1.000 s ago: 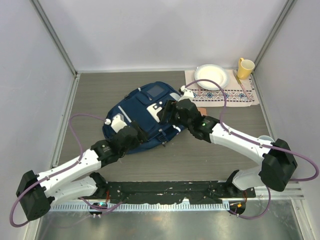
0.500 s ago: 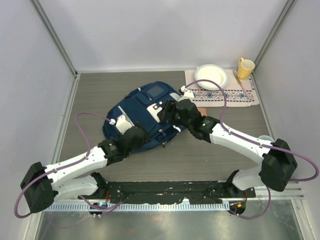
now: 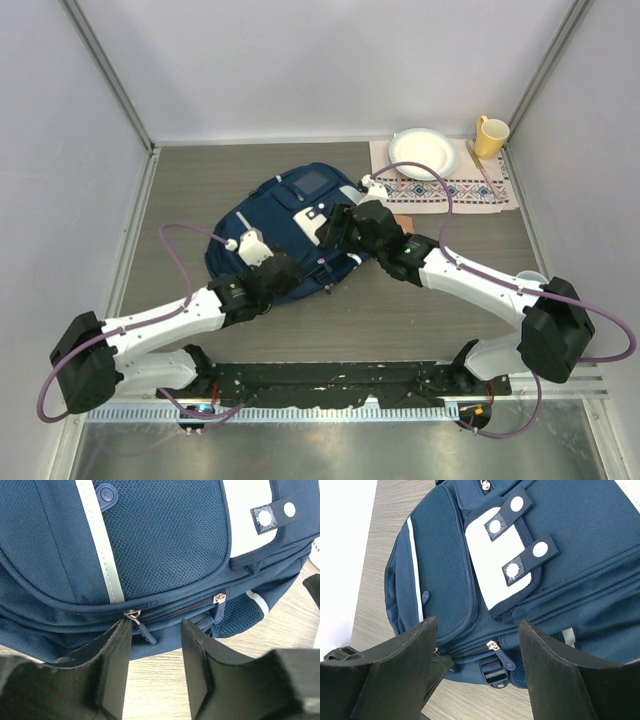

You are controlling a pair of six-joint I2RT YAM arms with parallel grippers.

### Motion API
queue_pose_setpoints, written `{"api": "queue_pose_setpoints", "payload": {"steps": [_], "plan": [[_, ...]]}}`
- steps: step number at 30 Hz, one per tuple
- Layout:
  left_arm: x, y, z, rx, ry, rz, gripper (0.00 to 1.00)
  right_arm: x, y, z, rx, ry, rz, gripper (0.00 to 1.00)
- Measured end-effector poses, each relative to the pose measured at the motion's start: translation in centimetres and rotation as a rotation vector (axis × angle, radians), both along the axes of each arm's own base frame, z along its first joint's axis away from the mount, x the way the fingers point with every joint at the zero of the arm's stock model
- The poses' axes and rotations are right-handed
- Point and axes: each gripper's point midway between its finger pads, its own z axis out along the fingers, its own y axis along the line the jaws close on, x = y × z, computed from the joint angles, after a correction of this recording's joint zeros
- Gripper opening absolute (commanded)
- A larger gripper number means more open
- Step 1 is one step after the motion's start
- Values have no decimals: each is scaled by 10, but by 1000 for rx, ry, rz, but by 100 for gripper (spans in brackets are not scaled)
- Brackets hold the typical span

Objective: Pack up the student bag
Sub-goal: Unzip the student bag at the center of the board.

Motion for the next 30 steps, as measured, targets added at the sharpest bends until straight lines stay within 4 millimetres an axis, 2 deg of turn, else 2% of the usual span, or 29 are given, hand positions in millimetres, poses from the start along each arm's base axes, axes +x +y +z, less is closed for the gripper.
{"api": "queue_pose_setpoints", "payload": {"steps": [4,5,7,12,15,18,21,30], "plan": [[-1,-1,-4,-1,10,8,41,0,-1,-3,1,6,-1,71],[-1,-2,-5,2,13,8,32,-1,-1,-4,0,8,-1,71],[-2,-3,-7,3,19,9,27,-1,-1,-4,2,10,-1,71],[-3,-3,-13,11,33,15,28,0,-1,-4,3,9,-2,71],[-3,-3,-13,11,33,18,34,-1,0,-3,7,9,2,71],[-3,-3,-13,10,32,19,35,-1,1,-3,10,9,6,71],[-2,-3,-13,10,29,23,33,-2,1,-3,12,11,12,71],[-2,4,-12,32,18,41,14,-5,6,-1,35,23,35,69]]}}
